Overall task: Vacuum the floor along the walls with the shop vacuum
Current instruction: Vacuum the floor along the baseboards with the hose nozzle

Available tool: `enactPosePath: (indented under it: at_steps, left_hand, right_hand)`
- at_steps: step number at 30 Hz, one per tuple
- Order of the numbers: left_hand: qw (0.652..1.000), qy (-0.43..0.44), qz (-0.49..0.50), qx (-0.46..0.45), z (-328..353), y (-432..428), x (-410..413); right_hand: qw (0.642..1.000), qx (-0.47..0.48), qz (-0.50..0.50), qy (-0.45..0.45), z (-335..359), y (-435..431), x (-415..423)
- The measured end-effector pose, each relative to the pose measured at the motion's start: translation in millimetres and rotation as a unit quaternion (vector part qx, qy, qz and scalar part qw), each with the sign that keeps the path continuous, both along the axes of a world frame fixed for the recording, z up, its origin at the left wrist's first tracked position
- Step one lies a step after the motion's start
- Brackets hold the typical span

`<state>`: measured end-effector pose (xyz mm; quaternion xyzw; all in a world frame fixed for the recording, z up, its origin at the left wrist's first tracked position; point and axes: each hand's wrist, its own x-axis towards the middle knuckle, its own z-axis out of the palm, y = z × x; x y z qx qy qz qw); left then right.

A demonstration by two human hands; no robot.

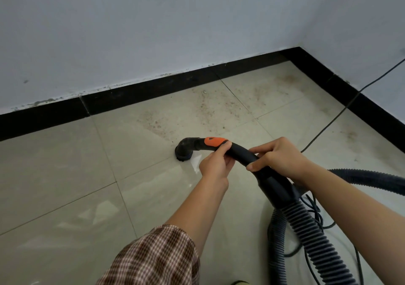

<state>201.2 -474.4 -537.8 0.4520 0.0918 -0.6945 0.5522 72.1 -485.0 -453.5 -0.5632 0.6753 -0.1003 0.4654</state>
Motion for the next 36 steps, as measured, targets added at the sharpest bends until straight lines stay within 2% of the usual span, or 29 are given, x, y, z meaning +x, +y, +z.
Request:
enactPosePath:
  at_steps: [19, 36]
  left_hand:
    - [0.999, -0.038, -0.009, -0.021, -1, -33, 23]
    - [0.998, -0.057, 0.028, 0.006, -8, -44, 30]
  right_hand:
    - [0.997, -0.069, 0.037, 0.021, -5, -27, 27]
    - [0.999, -0.037, 0.016, -0.002, -16, -41, 34]
